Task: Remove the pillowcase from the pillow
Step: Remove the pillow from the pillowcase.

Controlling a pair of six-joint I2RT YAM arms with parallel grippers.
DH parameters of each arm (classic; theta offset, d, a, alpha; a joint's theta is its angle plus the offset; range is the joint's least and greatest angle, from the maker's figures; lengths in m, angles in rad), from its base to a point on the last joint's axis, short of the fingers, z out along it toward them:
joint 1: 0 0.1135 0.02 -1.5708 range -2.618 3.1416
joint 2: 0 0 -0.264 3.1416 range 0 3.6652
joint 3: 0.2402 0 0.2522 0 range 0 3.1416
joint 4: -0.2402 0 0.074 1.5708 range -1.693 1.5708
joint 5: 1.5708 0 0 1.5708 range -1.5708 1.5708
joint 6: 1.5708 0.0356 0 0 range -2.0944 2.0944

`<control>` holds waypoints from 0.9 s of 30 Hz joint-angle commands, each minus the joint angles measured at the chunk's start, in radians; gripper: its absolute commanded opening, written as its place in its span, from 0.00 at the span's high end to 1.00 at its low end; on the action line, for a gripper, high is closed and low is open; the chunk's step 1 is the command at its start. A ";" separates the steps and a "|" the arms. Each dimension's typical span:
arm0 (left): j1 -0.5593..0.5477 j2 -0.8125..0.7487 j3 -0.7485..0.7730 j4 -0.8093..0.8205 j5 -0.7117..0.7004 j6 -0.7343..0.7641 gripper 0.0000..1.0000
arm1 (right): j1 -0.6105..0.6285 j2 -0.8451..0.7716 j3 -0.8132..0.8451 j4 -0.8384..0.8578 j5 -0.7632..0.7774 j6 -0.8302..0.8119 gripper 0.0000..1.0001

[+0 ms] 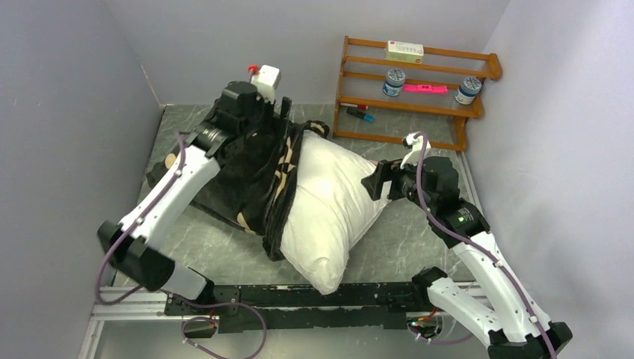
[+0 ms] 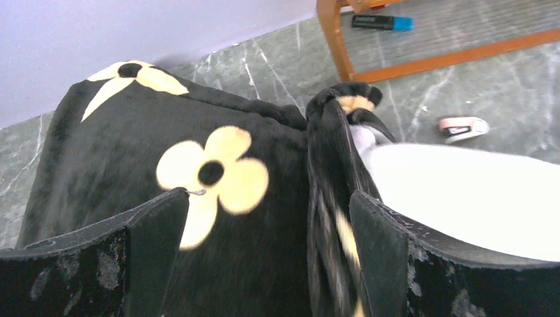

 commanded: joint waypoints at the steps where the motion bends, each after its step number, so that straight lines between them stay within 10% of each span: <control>1: 0.001 -0.150 -0.162 0.123 0.089 0.022 0.04 | 0.021 0.031 0.081 0.017 -0.083 -0.091 0.08; 11: 0.001 -0.455 -0.487 0.134 0.200 -0.013 0.04 | 0.265 0.126 0.121 0.065 -0.071 -0.155 0.00; 27: -0.023 -0.556 -0.590 0.082 0.494 -0.046 0.04 | 0.501 0.367 0.131 0.076 0.089 -0.152 0.07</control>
